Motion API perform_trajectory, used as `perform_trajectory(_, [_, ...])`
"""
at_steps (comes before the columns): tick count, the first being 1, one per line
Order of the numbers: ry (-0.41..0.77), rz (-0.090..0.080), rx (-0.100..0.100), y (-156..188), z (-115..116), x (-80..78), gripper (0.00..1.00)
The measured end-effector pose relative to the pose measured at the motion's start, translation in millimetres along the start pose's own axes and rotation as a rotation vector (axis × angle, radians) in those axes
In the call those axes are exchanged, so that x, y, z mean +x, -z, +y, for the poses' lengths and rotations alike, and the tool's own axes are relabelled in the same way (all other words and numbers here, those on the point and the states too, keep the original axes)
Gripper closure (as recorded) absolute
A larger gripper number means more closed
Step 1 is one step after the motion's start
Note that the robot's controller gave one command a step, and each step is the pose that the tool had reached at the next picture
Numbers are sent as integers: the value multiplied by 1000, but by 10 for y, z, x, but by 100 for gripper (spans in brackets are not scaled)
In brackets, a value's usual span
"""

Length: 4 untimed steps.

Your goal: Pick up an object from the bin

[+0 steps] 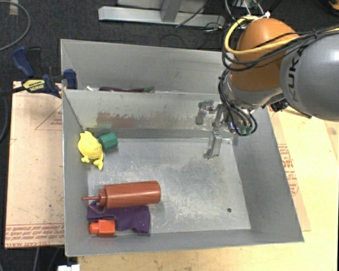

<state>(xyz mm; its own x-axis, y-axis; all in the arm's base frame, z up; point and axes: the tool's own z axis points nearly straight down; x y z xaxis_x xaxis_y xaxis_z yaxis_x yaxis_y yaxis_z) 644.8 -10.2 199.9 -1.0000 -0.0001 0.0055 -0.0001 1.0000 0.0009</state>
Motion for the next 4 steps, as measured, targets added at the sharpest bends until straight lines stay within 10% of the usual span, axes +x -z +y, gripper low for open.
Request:
perform_trajectory(1, [0,-8,0,52,0,-13,0])
perform_trajectory(2, [72,-8,0,-83,-1,397,0])
perform_trajectory(3, [46,-17,1,-528,367,172,0])
perform_trajectory(4, [106,-7,-1,-829,606,371,0])
